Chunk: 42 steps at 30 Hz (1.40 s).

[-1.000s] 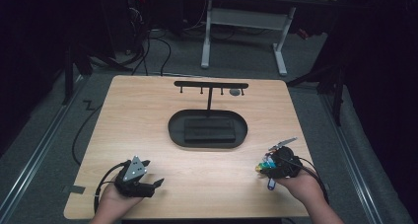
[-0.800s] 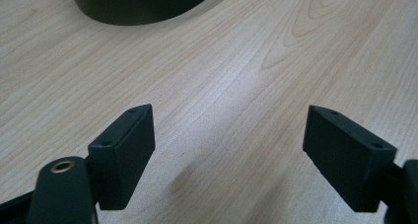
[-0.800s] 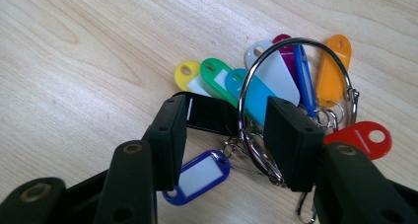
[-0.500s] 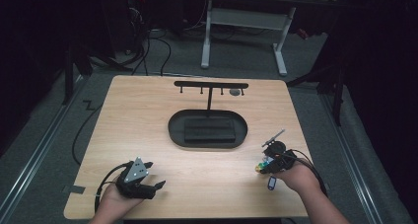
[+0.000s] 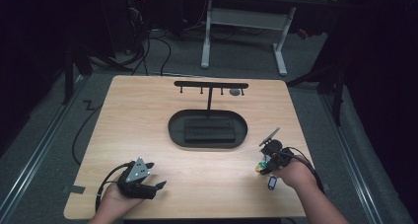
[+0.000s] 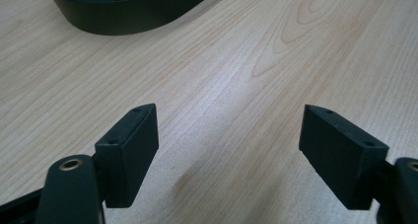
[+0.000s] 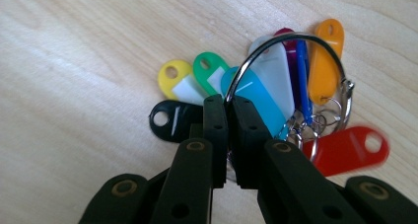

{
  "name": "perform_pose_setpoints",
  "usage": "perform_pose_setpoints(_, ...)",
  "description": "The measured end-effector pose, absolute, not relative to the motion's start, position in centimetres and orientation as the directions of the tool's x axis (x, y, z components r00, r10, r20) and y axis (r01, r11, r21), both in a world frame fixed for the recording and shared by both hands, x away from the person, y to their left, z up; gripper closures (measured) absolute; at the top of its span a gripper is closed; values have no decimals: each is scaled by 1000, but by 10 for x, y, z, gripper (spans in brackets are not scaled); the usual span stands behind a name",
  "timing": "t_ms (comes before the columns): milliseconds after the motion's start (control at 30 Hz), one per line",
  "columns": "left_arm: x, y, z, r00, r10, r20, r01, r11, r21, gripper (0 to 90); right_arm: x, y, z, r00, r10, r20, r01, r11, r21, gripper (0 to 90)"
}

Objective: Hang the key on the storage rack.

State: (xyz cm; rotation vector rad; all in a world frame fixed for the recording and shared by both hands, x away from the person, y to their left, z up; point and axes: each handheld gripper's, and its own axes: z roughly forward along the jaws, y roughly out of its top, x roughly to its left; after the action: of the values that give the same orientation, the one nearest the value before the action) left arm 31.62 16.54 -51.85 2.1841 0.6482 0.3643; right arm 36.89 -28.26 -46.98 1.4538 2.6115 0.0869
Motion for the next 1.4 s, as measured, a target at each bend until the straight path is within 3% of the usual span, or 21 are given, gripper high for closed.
perform_pose_setpoints(667,314,167,-520,831,554,43,325,-548,771,257,345,-294,-402,-540,828,-148,806,560,191,877)
perform_pose_setpoints(1400,313,166,-522,839,543,48,320,-562,763,262,340,-289,-354,-601,788,-134,774,616,147,880)
